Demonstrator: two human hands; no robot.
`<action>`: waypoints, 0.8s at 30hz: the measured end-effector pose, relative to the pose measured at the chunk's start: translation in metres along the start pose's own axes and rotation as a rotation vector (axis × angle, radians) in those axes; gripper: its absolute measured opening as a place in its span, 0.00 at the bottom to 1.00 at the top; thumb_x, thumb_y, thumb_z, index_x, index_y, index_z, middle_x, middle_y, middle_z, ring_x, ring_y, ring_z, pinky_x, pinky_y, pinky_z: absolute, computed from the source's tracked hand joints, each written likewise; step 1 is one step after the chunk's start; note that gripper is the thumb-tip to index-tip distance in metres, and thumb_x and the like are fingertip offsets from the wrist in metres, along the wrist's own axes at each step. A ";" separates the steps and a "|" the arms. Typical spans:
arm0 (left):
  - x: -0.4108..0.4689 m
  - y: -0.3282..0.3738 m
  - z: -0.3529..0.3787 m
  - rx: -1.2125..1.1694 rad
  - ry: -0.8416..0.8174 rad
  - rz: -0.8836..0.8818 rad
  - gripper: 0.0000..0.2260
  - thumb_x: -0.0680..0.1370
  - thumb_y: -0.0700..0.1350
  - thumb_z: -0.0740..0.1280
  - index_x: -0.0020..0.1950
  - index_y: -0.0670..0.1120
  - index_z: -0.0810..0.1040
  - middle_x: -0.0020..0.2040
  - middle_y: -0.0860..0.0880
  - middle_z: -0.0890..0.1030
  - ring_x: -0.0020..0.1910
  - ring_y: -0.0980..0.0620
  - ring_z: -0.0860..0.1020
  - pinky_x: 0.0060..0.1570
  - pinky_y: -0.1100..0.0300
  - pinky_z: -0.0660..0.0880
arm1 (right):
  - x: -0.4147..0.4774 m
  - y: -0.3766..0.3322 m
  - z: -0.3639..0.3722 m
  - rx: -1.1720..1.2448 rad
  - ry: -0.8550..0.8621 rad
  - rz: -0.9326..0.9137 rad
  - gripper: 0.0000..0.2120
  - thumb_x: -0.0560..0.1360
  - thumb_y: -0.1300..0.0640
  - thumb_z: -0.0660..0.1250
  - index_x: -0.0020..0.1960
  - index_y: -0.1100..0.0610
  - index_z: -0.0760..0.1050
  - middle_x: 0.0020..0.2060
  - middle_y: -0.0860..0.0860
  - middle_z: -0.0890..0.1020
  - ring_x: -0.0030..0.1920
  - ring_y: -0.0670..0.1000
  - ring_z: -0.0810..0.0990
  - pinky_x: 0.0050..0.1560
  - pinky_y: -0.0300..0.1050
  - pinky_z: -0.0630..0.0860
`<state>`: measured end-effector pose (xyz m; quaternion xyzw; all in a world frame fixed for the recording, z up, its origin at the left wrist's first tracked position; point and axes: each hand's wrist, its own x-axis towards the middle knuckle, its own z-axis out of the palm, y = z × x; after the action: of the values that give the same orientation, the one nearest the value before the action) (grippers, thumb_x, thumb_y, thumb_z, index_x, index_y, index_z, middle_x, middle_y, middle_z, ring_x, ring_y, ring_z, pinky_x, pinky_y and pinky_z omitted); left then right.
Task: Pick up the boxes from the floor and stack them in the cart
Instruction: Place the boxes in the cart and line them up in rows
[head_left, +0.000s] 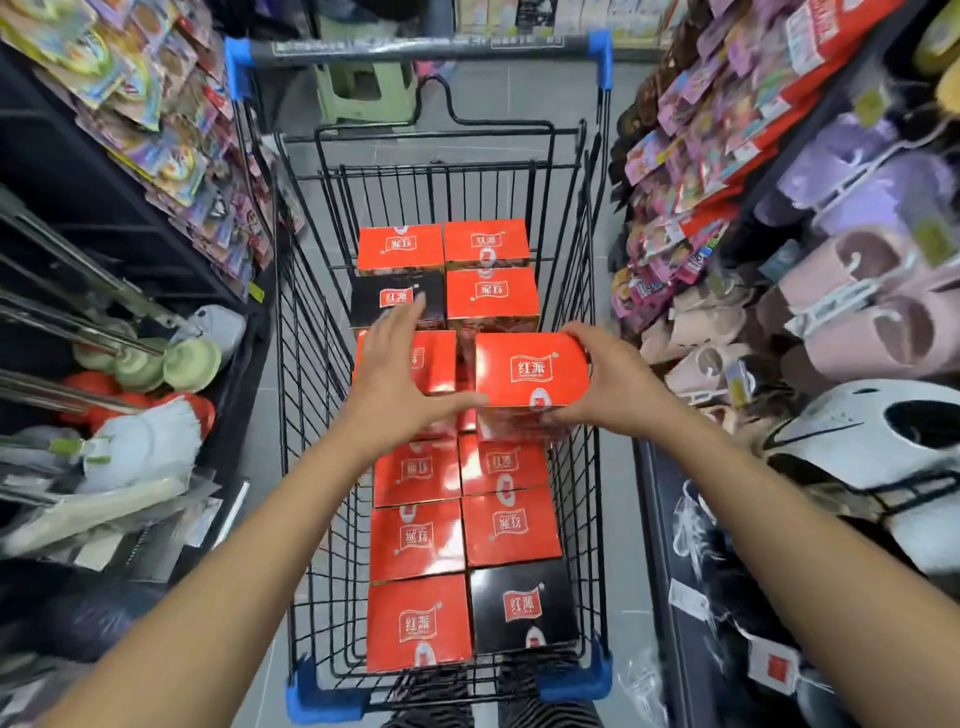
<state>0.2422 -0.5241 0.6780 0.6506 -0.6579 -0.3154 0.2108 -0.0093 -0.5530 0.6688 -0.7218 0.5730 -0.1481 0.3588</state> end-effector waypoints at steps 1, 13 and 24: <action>0.005 -0.013 -0.001 0.007 0.086 -0.061 0.52 0.61 0.71 0.70 0.78 0.53 0.51 0.78 0.50 0.55 0.77 0.50 0.52 0.75 0.48 0.52 | 0.006 0.003 0.006 0.004 0.015 0.000 0.38 0.56 0.53 0.83 0.62 0.53 0.70 0.53 0.51 0.76 0.53 0.51 0.76 0.48 0.42 0.72; 0.027 -0.077 0.020 -0.653 0.145 -0.472 0.23 0.77 0.54 0.66 0.69 0.50 0.66 0.55 0.54 0.80 0.46 0.61 0.82 0.43 0.64 0.78 | 0.031 0.014 0.039 0.242 -0.040 0.051 0.52 0.64 0.53 0.80 0.78 0.45 0.52 0.66 0.43 0.70 0.63 0.43 0.72 0.64 0.44 0.72; 0.032 -0.087 0.012 -0.768 0.002 -0.538 0.36 0.70 0.60 0.69 0.75 0.53 0.60 0.63 0.48 0.79 0.53 0.49 0.82 0.48 0.53 0.78 | 0.027 0.012 0.069 0.492 0.034 0.255 0.57 0.60 0.23 0.66 0.78 0.43 0.42 0.77 0.46 0.59 0.75 0.48 0.61 0.73 0.58 0.62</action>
<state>0.2952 -0.5501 0.6050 0.6732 -0.3013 -0.5790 0.3477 0.0333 -0.5553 0.6063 -0.5325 0.6119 -0.2486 0.5294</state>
